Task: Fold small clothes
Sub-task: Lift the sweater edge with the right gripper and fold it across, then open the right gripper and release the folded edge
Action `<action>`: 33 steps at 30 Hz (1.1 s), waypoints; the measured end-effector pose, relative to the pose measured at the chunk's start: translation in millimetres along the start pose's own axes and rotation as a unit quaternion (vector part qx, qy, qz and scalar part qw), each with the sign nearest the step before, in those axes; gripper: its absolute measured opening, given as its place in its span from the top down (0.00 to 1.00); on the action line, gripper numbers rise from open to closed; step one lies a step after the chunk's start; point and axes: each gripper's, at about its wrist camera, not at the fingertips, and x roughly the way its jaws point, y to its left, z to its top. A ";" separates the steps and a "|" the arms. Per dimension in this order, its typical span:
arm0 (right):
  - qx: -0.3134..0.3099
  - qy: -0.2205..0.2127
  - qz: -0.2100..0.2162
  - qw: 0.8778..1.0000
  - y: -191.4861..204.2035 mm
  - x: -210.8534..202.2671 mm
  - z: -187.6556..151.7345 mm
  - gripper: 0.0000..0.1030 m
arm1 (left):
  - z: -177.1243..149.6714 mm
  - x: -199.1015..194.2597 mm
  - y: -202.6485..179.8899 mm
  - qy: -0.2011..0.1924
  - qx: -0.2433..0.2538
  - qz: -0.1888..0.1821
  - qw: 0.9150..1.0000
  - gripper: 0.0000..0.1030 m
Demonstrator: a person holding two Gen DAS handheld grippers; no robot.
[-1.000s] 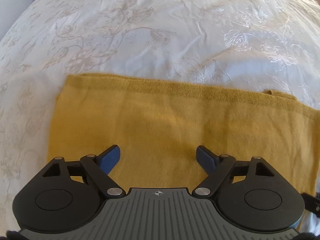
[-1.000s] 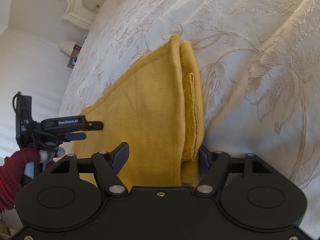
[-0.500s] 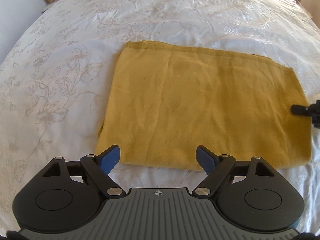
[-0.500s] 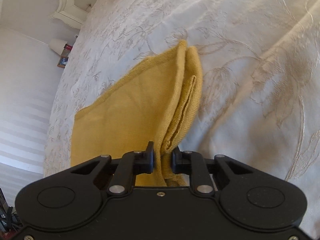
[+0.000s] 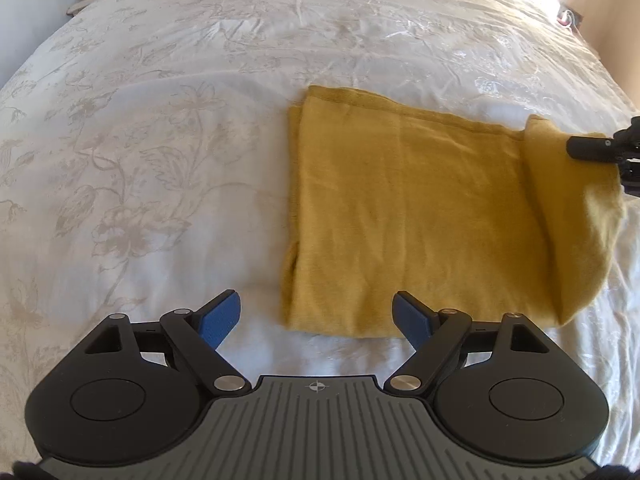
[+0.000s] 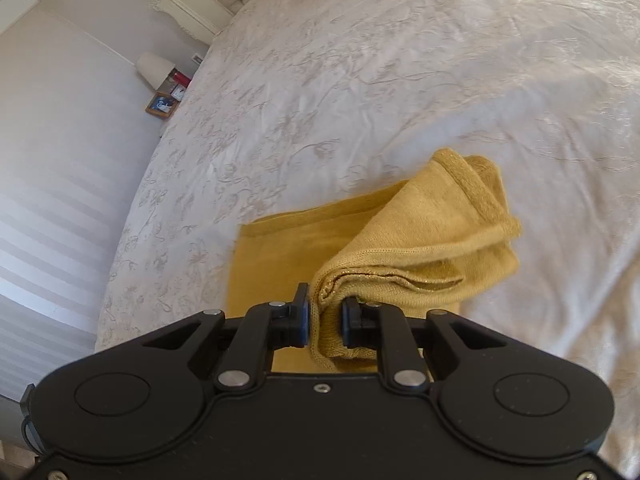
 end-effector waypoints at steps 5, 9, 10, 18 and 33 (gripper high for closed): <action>-0.012 0.023 -0.004 1.000 41.5 43.8 -17.3 0.76 | -2.4 -0.6 48.5 0.004 -0.015 -0.001 1.000 0.19; -0.021 0.042 -0.011 0.999 63.9 75.3 -29.1 0.76 | -6.0 0.4 79.5 0.010 -0.024 0.006 1.000 0.19; -0.026 0.047 -0.013 0.998 69.1 82.5 -30.6 0.77 | -6.5 0.9 84.5 0.011 -0.027 0.006 1.000 0.19; -0.086 0.094 -0.078 0.989 102.9 131.0 -44.9 0.74 | -7.2 13.9 110.0 0.029 -0.036 -0.004 0.999 0.19; -0.133 0.046 -0.009 0.990 130.8 75.6 -53.6 0.51 | 19.1 29.3 96.3 0.024 -0.019 -0.041 0.999 0.19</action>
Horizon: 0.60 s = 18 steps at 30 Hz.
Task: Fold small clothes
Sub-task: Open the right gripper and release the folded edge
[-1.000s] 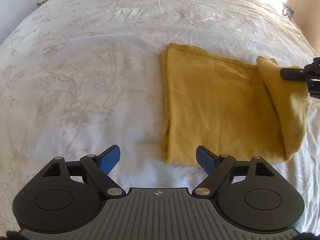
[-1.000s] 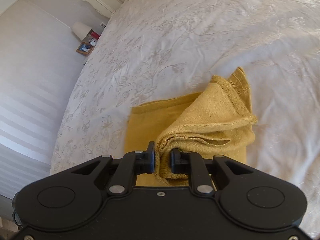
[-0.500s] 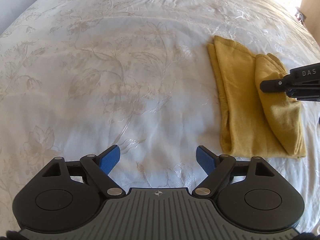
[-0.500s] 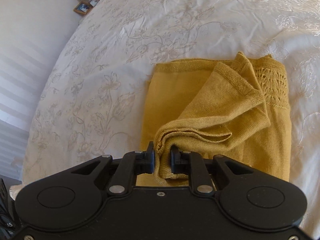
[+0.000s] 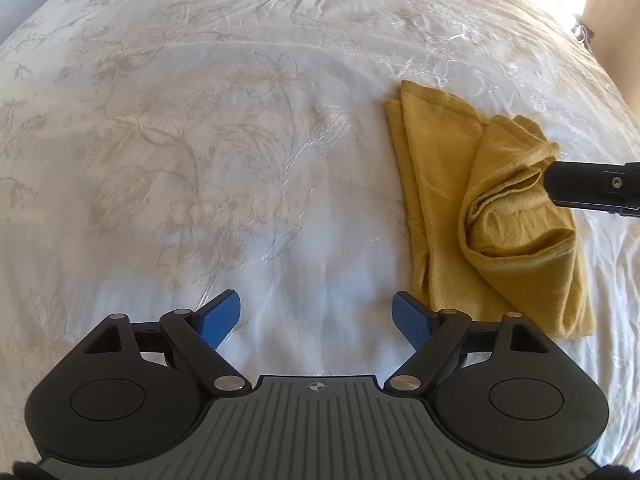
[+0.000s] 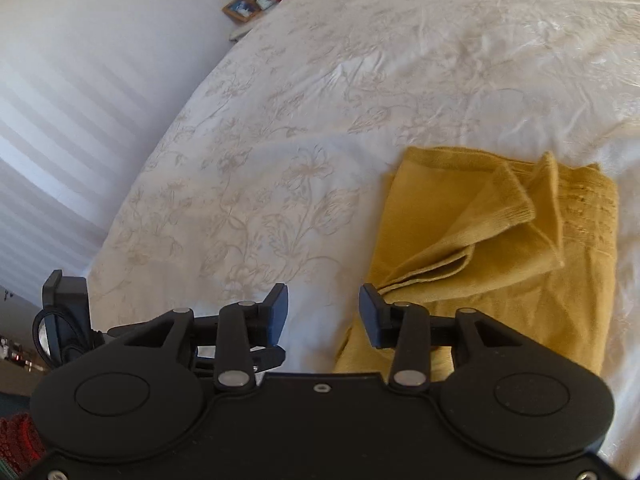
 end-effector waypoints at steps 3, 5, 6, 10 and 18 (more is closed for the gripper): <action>0.033 -0.031 -0.059 0.997 -28.8 -15.3 -6.6 0.50 | 10.7 -2.1 -7.7 -0.010 0.020 -0.002 1.000 0.19; 0.066 -0.041 -0.090 0.993 -50.1 -21.0 -12.3 0.50 | 19.4 -3.4 -12.8 -0.017 0.029 -0.004 0.999 0.19; 0.079 -0.043 -0.100 0.991 -59.6 -23.2 -15.7 0.50 | 23.7 -3.9 -15.7 -0.020 0.034 -0.006 0.999 0.19; 0.105 -0.029 -0.122 0.986 -82.2 -16.9 -25.5 0.50 | 39.3 -4.0 -28.5 -0.028 0.055 -0.013 0.998 0.19; 0.051 0.030 -0.055 0.997 -36.9 33.1 -55.4 0.50 | 60.3 -3.8 -66.5 -0.042 0.117 -0.031 0.992 0.19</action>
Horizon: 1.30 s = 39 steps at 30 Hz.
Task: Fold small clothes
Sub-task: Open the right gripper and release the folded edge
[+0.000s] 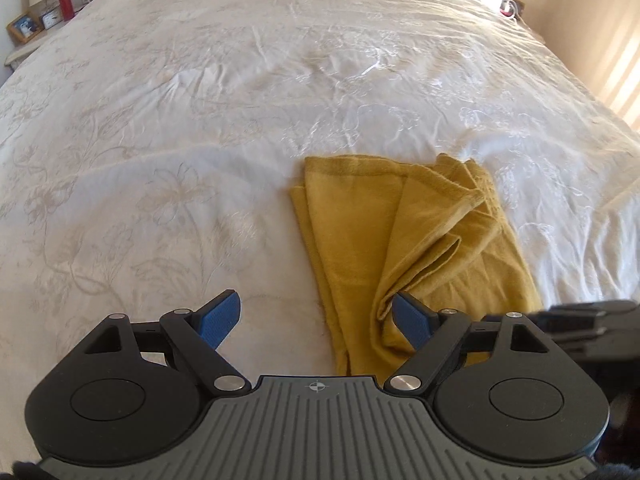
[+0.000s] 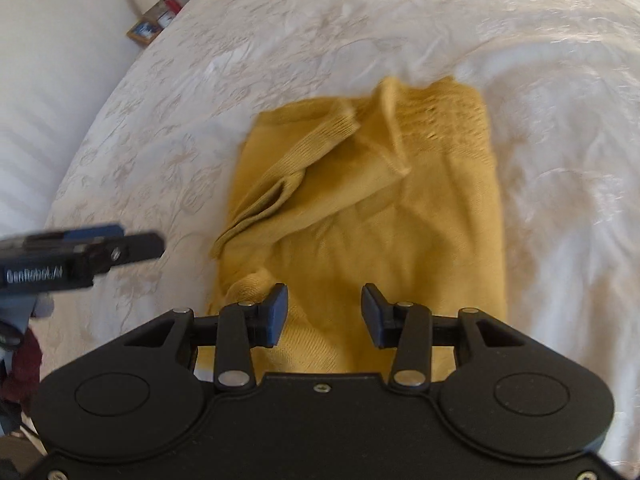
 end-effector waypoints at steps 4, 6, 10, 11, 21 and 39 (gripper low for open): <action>-0.015 0.032 0.046 0.998 21.5 13.4 -17.6 0.50 | 8.8 5.6 -15.6 -0.002 0.030 -0.021 0.999 0.19; -0.011 0.029 0.056 0.998 22.9 7.3 -20.9 0.50 | 10.8 10.4 -23.5 -0.002 0.048 -0.030 0.998 0.19; -0.002 0.011 0.053 0.999 14.0 -14.3 -19.2 0.50 | 10.5 23.9 -42.8 -0.007 0.096 -0.031 0.995 0.19; -0.002 0.005 0.050 0.999 10.9 -20.6 -18.9 0.50 | 8.9 27.5 -48.5 -0.009 0.113 -0.031 0.993 0.19; -0.002 -0.009 0.025 1.000 -11.3 -47.1 -20.3 0.49 | -4.1 67.2 -88.1 0.001 0.225 -0.017 0.974 0.19; 0.015 -0.032 0.012 0.999 -29.3 -50.7 -3.1 0.48 | 27.1 72.9 52.0 0.023 -0.051 0.109 0.992 0.19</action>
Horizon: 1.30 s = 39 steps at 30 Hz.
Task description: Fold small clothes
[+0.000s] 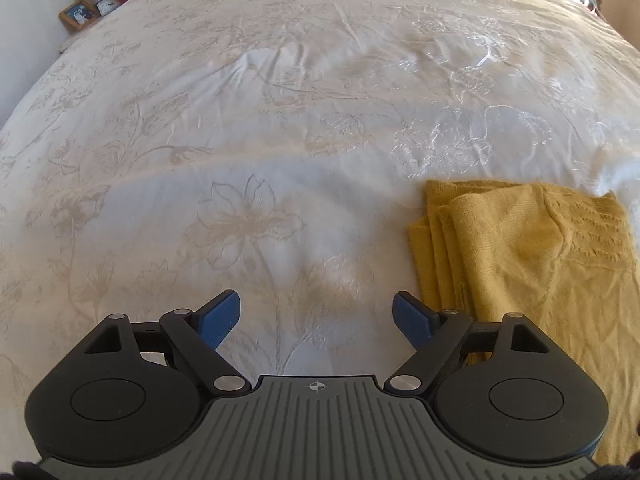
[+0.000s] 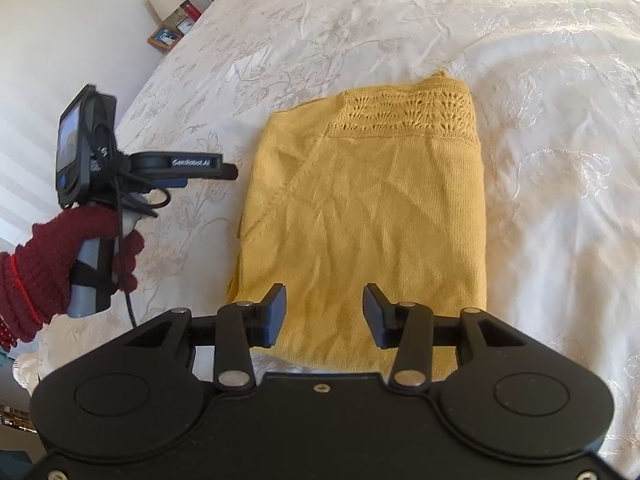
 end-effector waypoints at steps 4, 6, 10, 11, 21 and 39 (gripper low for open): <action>-0.075 0.013 -0.005 0.997 22.7 11.8 1.3 0.44 | -16.7 -9.5 5.5 0.011 -0.023 -0.035 0.999 0.19; -0.122 0.023 0.000 0.992 39.3 18.1 -3.7 0.44 | -19.7 -10.7 4.9 0.013 -0.034 -0.057 0.998 0.19; -0.231 0.034 -0.006 0.972 78.7 33.4 -22.9 0.44 | -23.5 -12.5 2.4 0.025 -0.039 -0.072 0.996 0.19; -0.254 0.036 -0.009 0.967 86.8 38.0 -27.3 0.44 | -23.1 -13.4 2.1 0.025 -0.040 -0.075 0.996 0.19; -0.331 0.006 -0.077 0.940 103.4 39.8 -34.1 0.90 | -29.8 -29.8 -0.5 0.048 -0.051 -0.140 0.988 0.19; -0.214 -0.035 -0.054 0.975 82.5 7.4 -13.7 0.90 | -27.4 7.6 -41.2 0.097 -0.131 -0.263 0.951 0.24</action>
